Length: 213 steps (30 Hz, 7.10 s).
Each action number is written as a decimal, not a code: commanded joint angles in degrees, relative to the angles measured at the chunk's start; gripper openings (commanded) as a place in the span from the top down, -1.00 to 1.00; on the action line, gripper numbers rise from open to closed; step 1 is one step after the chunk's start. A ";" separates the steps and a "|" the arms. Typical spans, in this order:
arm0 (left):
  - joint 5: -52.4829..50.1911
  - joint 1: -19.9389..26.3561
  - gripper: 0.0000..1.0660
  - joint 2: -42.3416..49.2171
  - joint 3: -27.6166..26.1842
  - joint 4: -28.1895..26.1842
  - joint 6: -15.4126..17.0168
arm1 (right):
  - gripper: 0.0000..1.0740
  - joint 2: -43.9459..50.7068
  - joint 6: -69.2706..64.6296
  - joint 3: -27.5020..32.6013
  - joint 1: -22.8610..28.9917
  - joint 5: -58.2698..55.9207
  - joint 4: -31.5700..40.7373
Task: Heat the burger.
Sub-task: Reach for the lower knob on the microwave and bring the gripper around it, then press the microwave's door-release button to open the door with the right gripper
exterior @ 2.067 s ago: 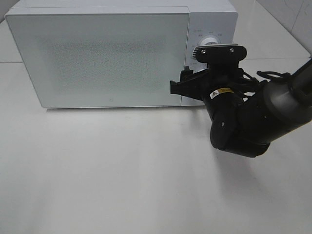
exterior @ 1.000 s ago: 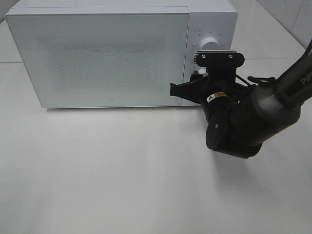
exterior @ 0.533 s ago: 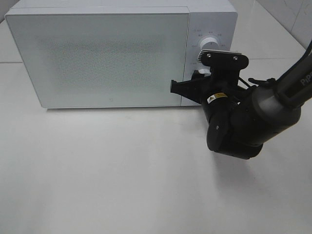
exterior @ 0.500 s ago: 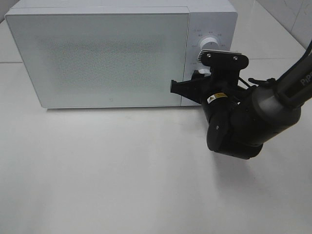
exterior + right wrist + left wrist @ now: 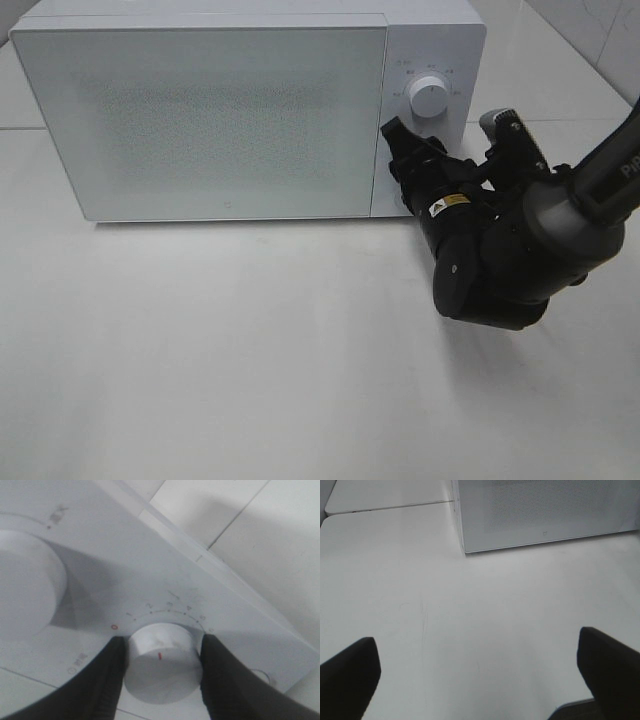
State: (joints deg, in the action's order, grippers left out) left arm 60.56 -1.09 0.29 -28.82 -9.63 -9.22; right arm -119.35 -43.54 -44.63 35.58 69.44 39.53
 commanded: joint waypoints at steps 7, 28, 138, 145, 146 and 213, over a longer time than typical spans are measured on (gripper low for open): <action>-0.86 0.00 -0.89 1.15 0.11 -0.06 0.46 | 1.00 0.40 -24.64 -1.95 0.57 0.80 -13.98; -0.86 0.00 -0.89 1.15 0.11 -0.06 0.46 | 1.00 0.40 -50.88 -1.95 0.57 3.50 -15.13; -0.86 0.00 -0.89 1.15 0.11 -0.06 0.46 | -0.40 72.19 45.32 8.25 -7.39 -117.74 -26.76; -0.86 0.00 -0.89 1.15 0.11 -0.06 0.46 | -0.40 79.64 41.37 8.25 -7.39 -124.56 -31.80; -0.86 0.00 -0.89 1.15 0.11 -0.06 0.46 | -0.40 80.67 40.91 8.25 -7.39 -125.48 -32.43; -0.86 0.00 -0.89 1.15 0.11 -0.06 0.52 | -0.40 121.07 37.99 15.30 -27.33 -128.63 -39.13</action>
State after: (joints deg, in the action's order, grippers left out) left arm 60.56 -1.09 0.29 -28.82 -9.63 -9.22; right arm 0.23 -6.36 -29.16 8.71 -59.87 0.34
